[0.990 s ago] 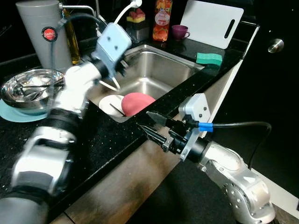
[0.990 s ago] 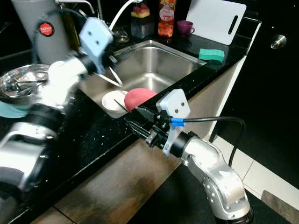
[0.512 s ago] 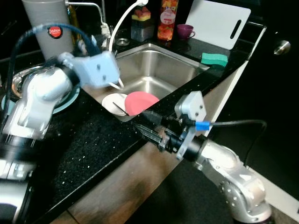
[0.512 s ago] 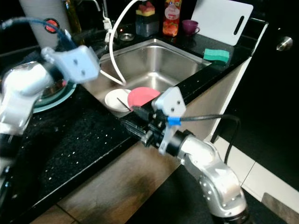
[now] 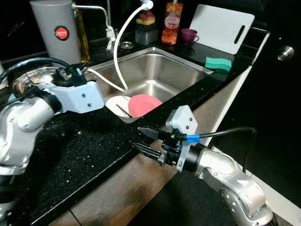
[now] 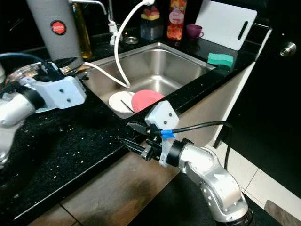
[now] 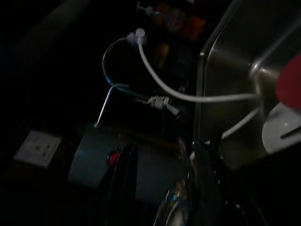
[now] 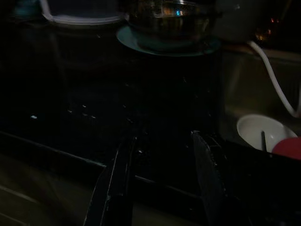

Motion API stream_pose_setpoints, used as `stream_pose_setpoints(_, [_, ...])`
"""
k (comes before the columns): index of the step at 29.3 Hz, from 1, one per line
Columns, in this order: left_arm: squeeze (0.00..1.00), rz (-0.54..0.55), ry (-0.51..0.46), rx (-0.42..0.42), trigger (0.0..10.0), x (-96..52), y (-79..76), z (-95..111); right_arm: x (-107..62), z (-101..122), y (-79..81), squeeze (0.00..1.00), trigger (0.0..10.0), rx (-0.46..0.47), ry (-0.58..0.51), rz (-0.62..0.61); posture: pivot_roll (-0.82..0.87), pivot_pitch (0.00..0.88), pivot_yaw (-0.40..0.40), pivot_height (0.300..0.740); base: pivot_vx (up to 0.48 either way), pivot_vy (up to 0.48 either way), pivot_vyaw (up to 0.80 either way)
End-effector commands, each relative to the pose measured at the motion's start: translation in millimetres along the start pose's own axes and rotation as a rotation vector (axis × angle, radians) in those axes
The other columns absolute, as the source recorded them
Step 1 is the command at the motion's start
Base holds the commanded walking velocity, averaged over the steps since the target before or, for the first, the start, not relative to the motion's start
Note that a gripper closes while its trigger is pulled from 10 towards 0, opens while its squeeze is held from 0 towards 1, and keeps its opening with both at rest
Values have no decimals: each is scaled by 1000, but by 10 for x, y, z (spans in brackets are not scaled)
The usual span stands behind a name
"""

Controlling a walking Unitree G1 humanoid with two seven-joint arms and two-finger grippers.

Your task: Kitchen organization

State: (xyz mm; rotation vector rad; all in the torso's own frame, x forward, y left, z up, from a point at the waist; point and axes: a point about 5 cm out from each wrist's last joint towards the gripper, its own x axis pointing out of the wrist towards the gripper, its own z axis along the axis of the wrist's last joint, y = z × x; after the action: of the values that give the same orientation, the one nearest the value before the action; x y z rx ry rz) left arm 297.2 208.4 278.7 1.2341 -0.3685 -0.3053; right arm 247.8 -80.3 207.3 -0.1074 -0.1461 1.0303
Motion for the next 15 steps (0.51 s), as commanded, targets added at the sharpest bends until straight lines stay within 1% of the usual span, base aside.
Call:
stream_pose_setpoints(1, [0, 9, 32, 18, 10000, -51, 29, -31, 25, 31, -15, 0, 10000, -26, -8, 2, 85, 0, -46, 740, 0, 0, 800])
stream_pose_setpoints(5, [0, 13, 39, 9, 10000, -45, 11, -34, 17, 40, -36, 0, 10000, -31, -8, -2, 84, 0, -52, 740, 0, 0, 800])
stream_pose_setpoints(7, [0, 16, 42, 5, 10000, -39, 7, -42, 20, 40, -35, 0, 10000, -38, -7, -6, 81, 0, -51, 740, 0, 0, 425])
stream_pose_setpoints(10, [0, 13, 41, -1, 10000, -15, -1, -63, 29, 53, -23, 0, 10000, -28, -18, -17, 74, 0, -46, 740, 0, 0, 0])
stream_pose_setpoints(15, [0, -28, 0, -19, 10000, 36, -45, -47, 16, 52, -29, 0, 10000, -23, -12, -26, 59, 0, -43, 740, 0, 0, 0])
